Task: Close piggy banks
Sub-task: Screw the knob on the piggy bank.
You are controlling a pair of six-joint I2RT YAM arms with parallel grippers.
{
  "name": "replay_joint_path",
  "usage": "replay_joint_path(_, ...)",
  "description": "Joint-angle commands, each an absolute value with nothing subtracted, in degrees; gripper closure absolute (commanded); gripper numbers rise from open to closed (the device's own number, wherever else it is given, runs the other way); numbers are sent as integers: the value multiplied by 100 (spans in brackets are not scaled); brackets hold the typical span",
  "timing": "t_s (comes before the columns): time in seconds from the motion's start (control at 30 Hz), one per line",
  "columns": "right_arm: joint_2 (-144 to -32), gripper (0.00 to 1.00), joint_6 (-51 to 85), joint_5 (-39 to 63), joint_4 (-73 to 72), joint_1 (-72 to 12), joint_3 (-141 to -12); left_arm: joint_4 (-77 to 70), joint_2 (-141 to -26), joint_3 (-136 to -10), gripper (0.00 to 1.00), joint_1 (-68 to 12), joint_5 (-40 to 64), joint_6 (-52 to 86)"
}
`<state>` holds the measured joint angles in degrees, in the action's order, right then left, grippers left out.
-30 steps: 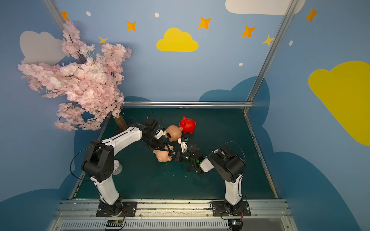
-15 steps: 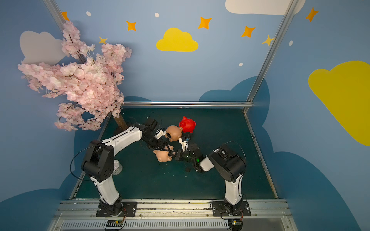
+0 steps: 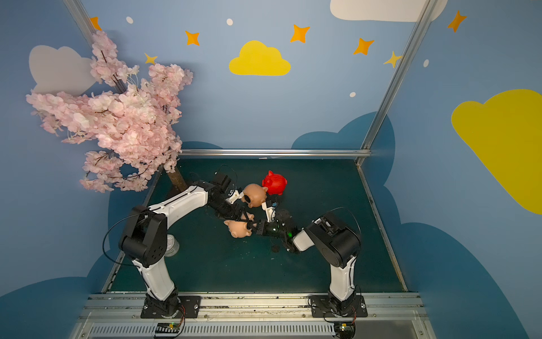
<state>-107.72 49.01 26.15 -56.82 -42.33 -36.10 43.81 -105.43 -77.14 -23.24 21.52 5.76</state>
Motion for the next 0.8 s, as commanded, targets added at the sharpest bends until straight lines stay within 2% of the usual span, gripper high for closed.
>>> replay_joint_path(0.0, -10543, 92, 4531, 2342, -4888, -4324, -3823, 4528, -10846, -7488, 26, -2522, 2401, 536)
replay_joint_path(0.4, -10011, 82, 3929, 2327, -3998, -4306, -3895, 4570, -10818, -7540, 26, -2522, 2356, 540)
replay_joint_path(0.77, -9013, 83, 3173, 2424, -2768, -4175, -3698, 4639, -10778, -7632, 22, -2531, 2268, 546)
